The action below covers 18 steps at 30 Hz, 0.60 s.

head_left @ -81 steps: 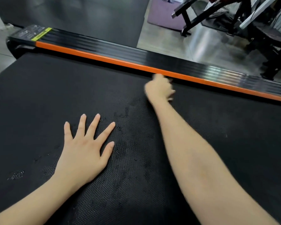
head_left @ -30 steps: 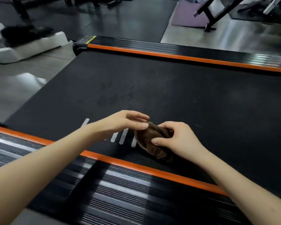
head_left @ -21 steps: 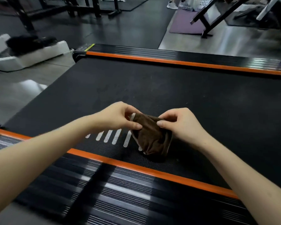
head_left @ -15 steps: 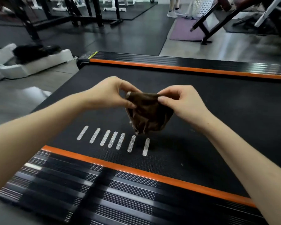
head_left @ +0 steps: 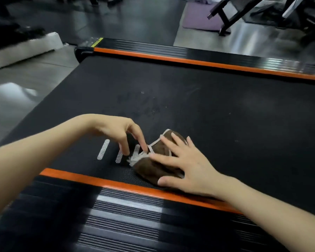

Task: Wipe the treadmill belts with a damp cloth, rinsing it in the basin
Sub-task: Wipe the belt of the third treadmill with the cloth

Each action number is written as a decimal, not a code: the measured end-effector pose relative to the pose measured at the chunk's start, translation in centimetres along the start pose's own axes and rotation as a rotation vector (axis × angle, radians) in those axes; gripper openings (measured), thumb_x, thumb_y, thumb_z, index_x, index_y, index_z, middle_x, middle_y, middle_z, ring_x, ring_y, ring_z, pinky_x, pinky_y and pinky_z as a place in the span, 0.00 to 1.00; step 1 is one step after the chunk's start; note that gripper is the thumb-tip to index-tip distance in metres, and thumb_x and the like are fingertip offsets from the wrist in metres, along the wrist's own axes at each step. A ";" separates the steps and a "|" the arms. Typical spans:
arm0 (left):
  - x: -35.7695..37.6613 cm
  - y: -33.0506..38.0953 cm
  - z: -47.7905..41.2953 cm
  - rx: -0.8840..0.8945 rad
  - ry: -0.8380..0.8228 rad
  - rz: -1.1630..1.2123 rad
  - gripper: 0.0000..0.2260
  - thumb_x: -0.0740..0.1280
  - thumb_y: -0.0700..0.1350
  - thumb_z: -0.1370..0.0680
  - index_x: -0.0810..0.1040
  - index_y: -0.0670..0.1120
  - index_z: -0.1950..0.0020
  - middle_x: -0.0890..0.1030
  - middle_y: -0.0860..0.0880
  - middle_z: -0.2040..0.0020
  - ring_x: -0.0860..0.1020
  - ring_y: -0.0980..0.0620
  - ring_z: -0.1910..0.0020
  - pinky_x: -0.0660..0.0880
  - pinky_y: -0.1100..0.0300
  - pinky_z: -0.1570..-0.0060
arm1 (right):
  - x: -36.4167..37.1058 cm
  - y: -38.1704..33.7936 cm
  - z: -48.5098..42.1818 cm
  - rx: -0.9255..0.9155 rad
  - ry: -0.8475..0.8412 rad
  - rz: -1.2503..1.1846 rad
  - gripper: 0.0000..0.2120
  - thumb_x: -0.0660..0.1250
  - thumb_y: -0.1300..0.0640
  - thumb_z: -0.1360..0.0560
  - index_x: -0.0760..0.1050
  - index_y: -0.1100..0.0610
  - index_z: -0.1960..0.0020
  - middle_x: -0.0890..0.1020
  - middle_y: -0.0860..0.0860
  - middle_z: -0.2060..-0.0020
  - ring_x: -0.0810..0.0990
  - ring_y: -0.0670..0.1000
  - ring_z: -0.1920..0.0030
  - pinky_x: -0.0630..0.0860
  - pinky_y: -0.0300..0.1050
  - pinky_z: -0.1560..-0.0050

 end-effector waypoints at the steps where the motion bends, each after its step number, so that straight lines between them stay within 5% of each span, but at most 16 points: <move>1: -0.7 -0.9 -0.2 0.005 0.040 0.023 0.19 0.72 0.32 0.31 0.84 0.57 0.54 0.79 0.55 0.44 0.76 0.62 0.47 0.72 0.71 0.57 | 1.1 -0.3 -0.5 -0.034 -0.018 0.035 0.26 0.52 0.29 0.28 0.52 0.29 0.31 0.52 0.49 0.24 0.42 0.54 0.24 0.39 0.65 0.29; 4: -4.0 -4.5 -1.3 0.014 0.358 0.005 0.13 0.71 0.38 0.27 0.82 0.57 0.54 0.80 0.54 0.48 0.78 0.55 0.45 0.72 0.63 0.42 | 2.9 -0.6 -2.0 -0.037 0.055 0.112 0.22 0.51 0.33 0.24 0.60 0.32 0.31 0.59 0.52 0.25 0.47 0.57 0.24 0.48 0.70 0.30; 9: -7.7 -10.8 -4.1 -0.069 0.788 -0.413 0.13 0.66 0.46 0.24 0.81 0.55 0.42 0.75 0.47 0.34 0.72 0.43 0.36 0.67 0.48 0.37 | 3.7 -1.7 -4.3 0.133 0.093 0.150 0.25 0.56 0.31 0.27 0.64 0.35 0.32 0.63 0.53 0.27 0.51 0.58 0.24 0.47 0.70 0.30; 14: -9.3 -14.0 -6.5 -0.212 0.783 -0.559 0.22 0.55 0.57 0.20 0.64 0.57 0.26 0.60 0.40 0.25 0.54 0.37 0.25 0.48 0.37 0.29 | 3.9 -2.4 -4.3 0.225 0.070 0.145 0.26 0.60 0.31 0.29 0.66 0.38 0.33 0.61 0.51 0.26 0.49 0.56 0.24 0.47 0.71 0.30; 18: -9.1 -15.0 -8.5 -0.255 0.739 -0.586 0.27 0.42 0.61 0.21 0.49 0.57 0.22 0.49 0.40 0.22 0.45 0.36 0.24 0.42 0.33 0.30 | 4.4 -2.1 -4.8 0.270 0.117 0.133 0.21 0.59 0.33 0.27 0.69 0.40 0.38 0.62 0.49 0.27 0.51 0.55 0.24 0.51 0.72 0.31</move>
Point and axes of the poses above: each hand's wrist, its own z-axis away from the middle knuckle, its own x-axis out of the palm, y = z × x, the point moved 2 cm from there along -z, towards the middle knuckle
